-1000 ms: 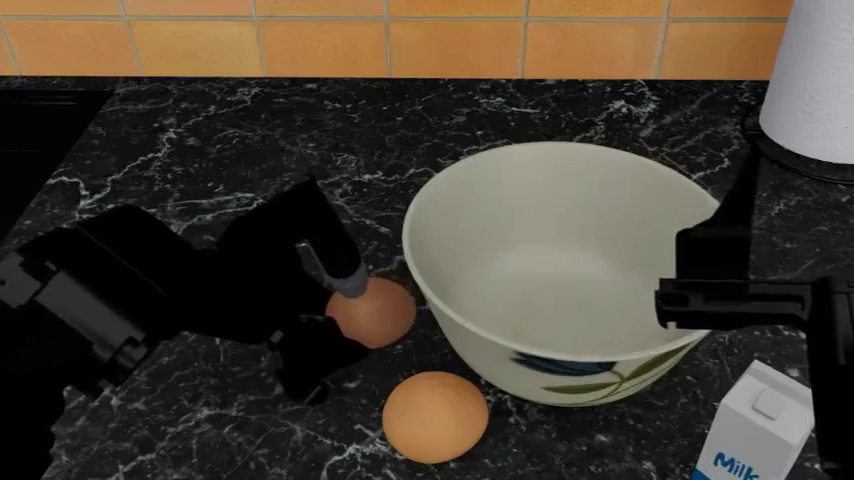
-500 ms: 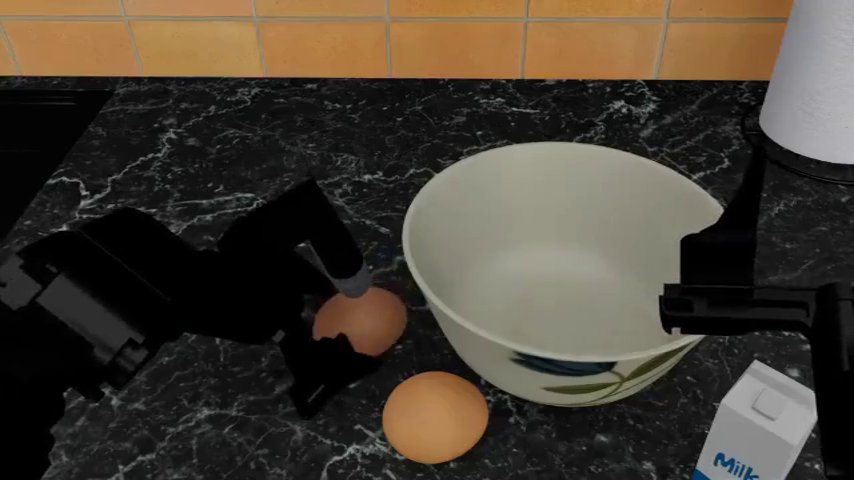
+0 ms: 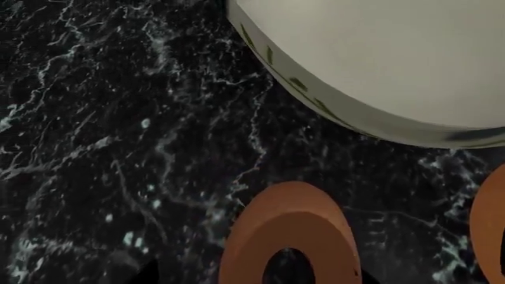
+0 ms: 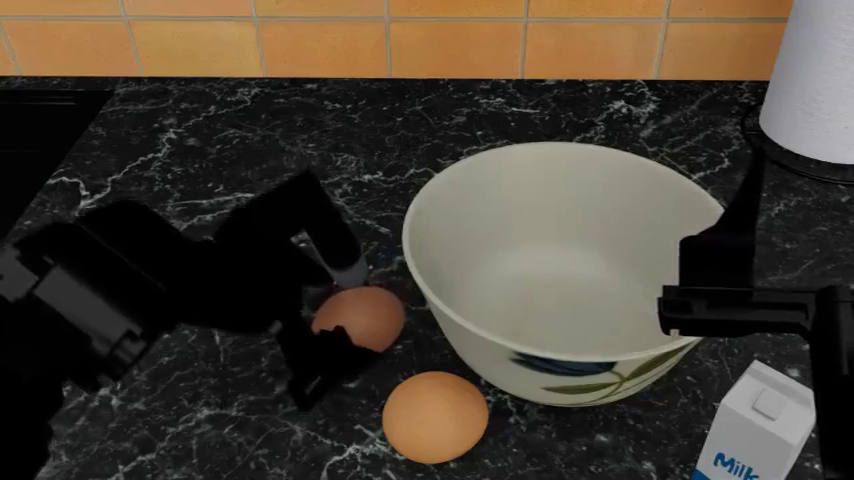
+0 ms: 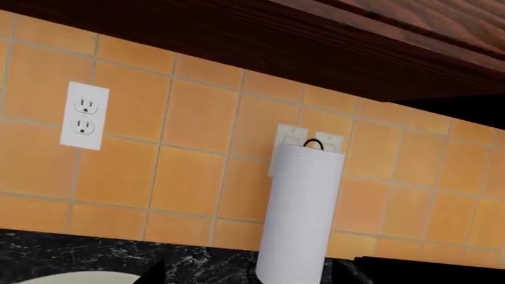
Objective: Place the eggs and milk next to the bowl.
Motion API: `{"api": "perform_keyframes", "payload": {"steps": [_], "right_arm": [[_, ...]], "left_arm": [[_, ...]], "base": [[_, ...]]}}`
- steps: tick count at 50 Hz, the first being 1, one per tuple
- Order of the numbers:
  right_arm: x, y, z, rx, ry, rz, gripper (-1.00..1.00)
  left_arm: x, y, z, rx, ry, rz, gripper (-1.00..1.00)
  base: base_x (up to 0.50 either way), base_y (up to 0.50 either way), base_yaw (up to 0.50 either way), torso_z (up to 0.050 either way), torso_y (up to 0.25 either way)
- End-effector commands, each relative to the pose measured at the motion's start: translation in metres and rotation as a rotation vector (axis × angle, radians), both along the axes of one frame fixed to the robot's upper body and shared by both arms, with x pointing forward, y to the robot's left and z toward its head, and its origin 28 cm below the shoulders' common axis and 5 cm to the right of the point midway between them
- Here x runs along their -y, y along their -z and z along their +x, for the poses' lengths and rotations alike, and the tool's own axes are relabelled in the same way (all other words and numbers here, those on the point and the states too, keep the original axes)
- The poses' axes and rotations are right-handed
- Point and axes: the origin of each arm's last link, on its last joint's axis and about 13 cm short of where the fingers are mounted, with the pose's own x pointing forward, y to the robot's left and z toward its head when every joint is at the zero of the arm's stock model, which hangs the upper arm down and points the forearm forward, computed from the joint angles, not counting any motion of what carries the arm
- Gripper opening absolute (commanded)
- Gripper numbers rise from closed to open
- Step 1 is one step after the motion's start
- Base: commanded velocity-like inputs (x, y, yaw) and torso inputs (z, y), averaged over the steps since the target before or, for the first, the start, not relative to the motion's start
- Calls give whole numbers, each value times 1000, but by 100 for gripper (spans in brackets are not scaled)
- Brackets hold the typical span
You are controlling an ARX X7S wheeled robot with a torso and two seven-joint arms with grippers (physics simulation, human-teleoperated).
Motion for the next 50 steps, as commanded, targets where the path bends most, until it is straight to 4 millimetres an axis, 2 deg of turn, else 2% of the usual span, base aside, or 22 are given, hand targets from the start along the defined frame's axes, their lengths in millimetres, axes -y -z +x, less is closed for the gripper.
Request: {"api": "perform_keyframes", "payload": {"steps": [1, 16, 28, 40, 50], "right_arm": [[-2, 0, -1, 6, -8, 3, 100], [-3, -3, -3, 14, -10, 6, 100], [-3, -6, -4, 21, -17, 5, 100], [-5, -12, -8, 38, -24, 4, 100], [-6, -17, -13, 53, -28, 7, 100]], "left_arm": [[-2, -10, 2, 19, -2, -3, 100], [-3, -14, 3, 23, 11, -11, 100], [-1, -26, 5, 40, 25, -31, 100], [0, -49, 7, 73, 33, -65, 100], [-2, -71, 1, 110, 31, -83, 100]], "base": [[0, 0, 0, 0, 0], [0, 0, 0, 0, 0], [0, 0, 0, 0, 0], [0, 0, 0, 0, 0], [0, 0, 0, 0, 0]]}}
